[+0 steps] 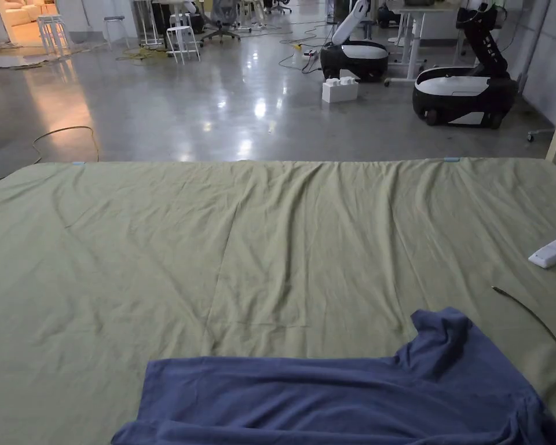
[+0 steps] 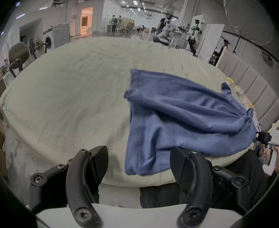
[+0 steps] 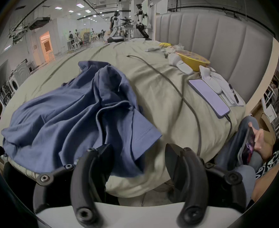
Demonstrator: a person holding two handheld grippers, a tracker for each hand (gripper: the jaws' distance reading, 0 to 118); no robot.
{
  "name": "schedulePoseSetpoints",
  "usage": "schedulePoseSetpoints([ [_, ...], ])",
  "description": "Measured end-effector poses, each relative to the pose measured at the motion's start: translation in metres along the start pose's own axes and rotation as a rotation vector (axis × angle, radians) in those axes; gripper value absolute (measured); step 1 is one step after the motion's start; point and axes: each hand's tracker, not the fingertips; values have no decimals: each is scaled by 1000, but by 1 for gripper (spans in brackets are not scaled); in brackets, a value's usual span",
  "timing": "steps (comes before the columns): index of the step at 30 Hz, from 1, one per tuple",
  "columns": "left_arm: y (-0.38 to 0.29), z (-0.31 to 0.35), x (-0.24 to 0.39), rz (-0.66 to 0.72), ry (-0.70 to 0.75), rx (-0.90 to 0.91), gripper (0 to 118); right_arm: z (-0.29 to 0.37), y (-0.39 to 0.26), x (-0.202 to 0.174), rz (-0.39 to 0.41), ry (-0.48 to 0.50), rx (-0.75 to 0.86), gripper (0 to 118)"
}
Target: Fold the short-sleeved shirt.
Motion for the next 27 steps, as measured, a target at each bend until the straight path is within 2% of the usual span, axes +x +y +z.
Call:
schedulePoseSetpoints([
  [2,2,39,11,-137,-1,202,79,21,5,8,-14,84,55,67],
  [4,8,75,28,-300,24,340,79,48,11,6,36,159,151,72],
  [5,13,93,37,-337,46,388,80,64,15,3,78,181,194,76],
  [8,26,139,63,-376,65,494,80,107,24,-13,165,221,333,77],
  [9,28,150,70,-340,57,524,80,118,27,-19,174,239,374,77],
  [14,31,192,103,-274,36,639,79,161,35,-51,159,305,513,77],
  [16,31,201,110,-276,-35,650,76,169,36,-59,152,362,524,76],
  [17,32,202,111,-264,-109,631,68,170,36,-61,161,400,525,69],
  [19,31,198,115,-247,-155,608,18,173,34,-69,195,407,529,31],
  [20,29,196,119,-250,-117,606,5,174,33,-74,218,389,527,12],
  [22,29,192,120,-256,-112,563,0,174,33,-77,276,408,516,4],
  [23,28,191,121,-255,-107,562,0,175,31,-79,280,409,501,1],
  [25,28,191,120,-253,-131,550,0,178,31,-80,296,402,548,0],
  [27,29,190,120,-256,-121,543,0,174,29,-80,264,421,499,0],
])
